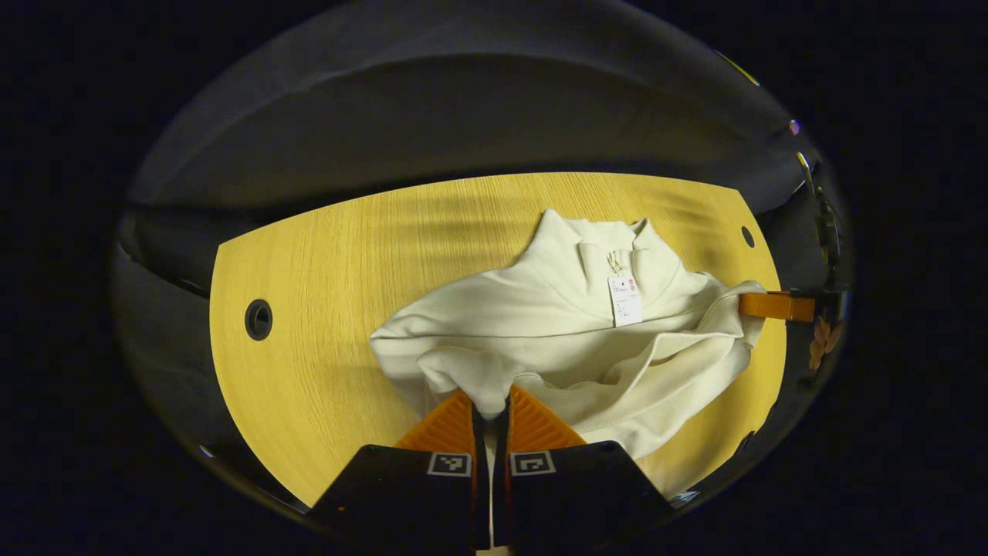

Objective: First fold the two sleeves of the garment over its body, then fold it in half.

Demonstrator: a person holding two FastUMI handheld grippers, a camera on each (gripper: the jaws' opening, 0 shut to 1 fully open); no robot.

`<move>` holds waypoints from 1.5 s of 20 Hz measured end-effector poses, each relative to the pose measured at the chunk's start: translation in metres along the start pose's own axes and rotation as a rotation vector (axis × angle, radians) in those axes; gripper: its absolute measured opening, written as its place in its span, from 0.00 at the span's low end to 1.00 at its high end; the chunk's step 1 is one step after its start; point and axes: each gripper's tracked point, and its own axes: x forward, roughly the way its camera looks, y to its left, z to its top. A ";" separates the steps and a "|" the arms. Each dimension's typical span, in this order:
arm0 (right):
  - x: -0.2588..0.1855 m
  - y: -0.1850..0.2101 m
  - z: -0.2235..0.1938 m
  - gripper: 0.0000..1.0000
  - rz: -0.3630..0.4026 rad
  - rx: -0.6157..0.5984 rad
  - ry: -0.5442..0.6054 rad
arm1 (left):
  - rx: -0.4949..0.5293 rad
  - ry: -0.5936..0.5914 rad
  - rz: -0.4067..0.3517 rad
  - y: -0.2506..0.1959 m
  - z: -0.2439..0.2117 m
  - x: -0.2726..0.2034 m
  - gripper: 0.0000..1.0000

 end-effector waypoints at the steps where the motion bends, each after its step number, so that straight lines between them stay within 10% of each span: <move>1: 0.002 0.001 0.000 0.00 0.000 0.003 0.003 | -0.022 0.021 0.001 -0.001 -0.005 0.006 0.04; 12: 0.021 0.000 -0.003 0.02 0.008 0.014 0.019 | -0.128 0.001 -0.046 0.001 -0.006 0.042 0.15; 22: 0.024 -0.011 0.001 0.38 -0.079 -0.050 -0.055 | -0.202 -0.034 -0.029 -0.006 -0.005 0.037 0.32; 24: 0.019 -0.006 0.004 0.60 -0.075 -0.033 -0.084 | -0.211 -0.075 -0.037 -0.009 -0.004 0.024 0.41; 26: 0.013 -0.004 0.008 0.90 -0.070 -0.047 -0.121 | -0.203 -0.104 -0.033 -0.013 -0.004 0.005 0.81; 27: 0.008 -0.004 0.008 0.91 -0.069 -0.061 -0.133 | -0.193 -0.119 -0.005 -0.008 -0.005 -0.004 0.98; 30: -0.008 -0.008 0.010 0.99 -0.088 -0.106 -0.185 | -0.199 -0.146 0.011 -0.007 -0.015 -0.034 0.99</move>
